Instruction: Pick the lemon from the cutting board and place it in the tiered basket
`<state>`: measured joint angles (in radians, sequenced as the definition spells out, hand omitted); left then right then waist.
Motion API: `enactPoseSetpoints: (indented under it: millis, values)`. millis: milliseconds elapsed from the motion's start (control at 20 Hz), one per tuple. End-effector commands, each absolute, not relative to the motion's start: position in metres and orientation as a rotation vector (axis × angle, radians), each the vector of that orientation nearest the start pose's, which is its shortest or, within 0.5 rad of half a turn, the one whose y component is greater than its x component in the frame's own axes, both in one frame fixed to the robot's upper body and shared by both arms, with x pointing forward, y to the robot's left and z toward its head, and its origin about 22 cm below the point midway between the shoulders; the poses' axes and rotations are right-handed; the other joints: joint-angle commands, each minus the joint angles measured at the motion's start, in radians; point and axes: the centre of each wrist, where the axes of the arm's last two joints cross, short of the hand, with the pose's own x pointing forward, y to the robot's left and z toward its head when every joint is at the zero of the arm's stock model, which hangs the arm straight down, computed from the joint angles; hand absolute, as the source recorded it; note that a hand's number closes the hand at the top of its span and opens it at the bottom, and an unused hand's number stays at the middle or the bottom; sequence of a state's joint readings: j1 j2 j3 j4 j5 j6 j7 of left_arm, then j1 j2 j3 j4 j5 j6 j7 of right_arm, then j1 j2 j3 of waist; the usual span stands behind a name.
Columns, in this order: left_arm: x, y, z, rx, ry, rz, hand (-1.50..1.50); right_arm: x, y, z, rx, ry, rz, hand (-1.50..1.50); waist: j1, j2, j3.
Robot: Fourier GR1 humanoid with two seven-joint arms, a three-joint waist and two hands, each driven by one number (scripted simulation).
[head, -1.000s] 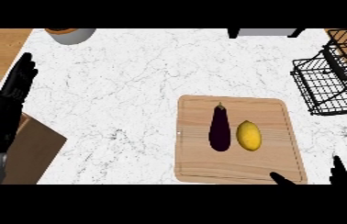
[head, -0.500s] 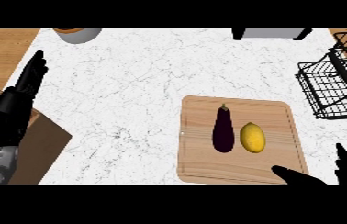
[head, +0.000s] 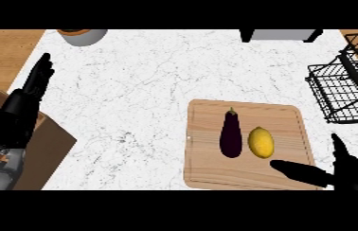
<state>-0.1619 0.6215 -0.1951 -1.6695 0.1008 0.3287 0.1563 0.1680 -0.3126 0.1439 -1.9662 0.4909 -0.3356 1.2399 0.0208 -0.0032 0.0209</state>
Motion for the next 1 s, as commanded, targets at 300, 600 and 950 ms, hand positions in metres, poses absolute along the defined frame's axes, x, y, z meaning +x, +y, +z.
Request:
enactPoseSetpoints:
  millis: [300,600,950]
  values:
    - [0.267,0.296,0.057,0.439,-1.546,-0.243,0.00,0.215,-0.231,0.070,-0.775,-0.467,-0.062,-1.50,-0.020,0.013,-0.027]
    - [0.263,0.301,0.057,0.439,-1.536,-0.235,0.00,0.217,-0.212,0.058,-0.826,-0.438,-0.022,-1.50,-0.019,0.011,-0.028]
    - [0.261,0.286,0.046,0.436,-1.538,-0.240,0.00,0.231,-0.203,0.059,-0.830,-0.416,0.001,-1.50,-0.028,0.013,-0.027]
